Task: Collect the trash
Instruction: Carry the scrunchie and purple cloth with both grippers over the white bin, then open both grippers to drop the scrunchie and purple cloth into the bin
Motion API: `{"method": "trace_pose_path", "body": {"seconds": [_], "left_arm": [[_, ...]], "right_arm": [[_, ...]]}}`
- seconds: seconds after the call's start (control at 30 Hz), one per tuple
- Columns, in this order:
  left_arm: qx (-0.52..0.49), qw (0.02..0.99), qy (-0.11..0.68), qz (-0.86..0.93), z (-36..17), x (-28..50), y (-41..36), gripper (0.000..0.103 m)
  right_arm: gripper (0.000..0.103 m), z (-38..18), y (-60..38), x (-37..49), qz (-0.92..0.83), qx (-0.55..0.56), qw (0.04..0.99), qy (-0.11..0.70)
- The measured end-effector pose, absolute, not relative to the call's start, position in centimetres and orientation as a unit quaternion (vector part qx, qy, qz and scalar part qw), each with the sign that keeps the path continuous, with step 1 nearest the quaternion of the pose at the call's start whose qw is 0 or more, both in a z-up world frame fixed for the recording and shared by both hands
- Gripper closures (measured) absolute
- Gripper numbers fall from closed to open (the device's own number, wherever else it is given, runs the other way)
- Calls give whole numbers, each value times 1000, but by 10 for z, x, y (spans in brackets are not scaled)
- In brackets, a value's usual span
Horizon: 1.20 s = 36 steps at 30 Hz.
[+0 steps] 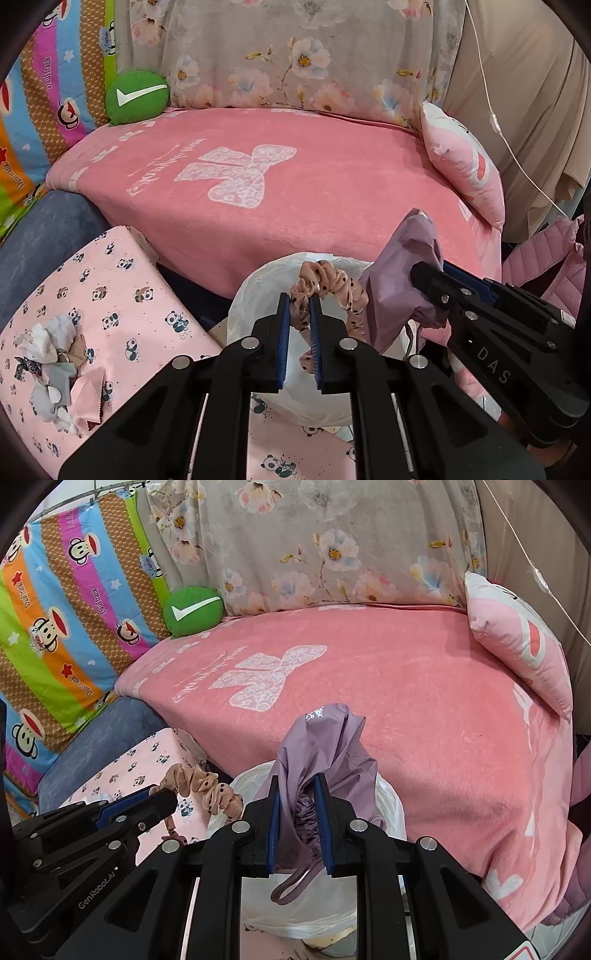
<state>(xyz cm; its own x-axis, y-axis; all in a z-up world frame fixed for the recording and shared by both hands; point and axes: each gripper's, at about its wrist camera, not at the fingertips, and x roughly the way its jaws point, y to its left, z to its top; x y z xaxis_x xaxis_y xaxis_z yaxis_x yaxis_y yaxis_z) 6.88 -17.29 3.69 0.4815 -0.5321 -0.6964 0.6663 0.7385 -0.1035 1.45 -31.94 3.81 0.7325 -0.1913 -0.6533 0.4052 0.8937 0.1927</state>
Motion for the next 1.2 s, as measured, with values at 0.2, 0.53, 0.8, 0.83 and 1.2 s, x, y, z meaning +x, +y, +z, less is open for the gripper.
{"method": "trace_pose_path", "body": {"seconds": [0.2,0.53,0.8,0.83,1.2], "left_arm": [[80,880,349,-312,38,71,-168,35],[60,886,354,-293,41,78,-147,32],[36,893,362,-265,38,85,-112,32],[34,894,363,-260,38,86,-107,32],[0,908,373,-190,28,96,-33,24]], "right_arm": [[58,40,-320,14,-184,156,916,320],[50,48,-311,14,-174,152,922,312],[49,49,-285,18,-153,143,926,315],[49,48,-283,19,-150,142,926,315],[49,42,-221,34,-96,124,930,332]]}}
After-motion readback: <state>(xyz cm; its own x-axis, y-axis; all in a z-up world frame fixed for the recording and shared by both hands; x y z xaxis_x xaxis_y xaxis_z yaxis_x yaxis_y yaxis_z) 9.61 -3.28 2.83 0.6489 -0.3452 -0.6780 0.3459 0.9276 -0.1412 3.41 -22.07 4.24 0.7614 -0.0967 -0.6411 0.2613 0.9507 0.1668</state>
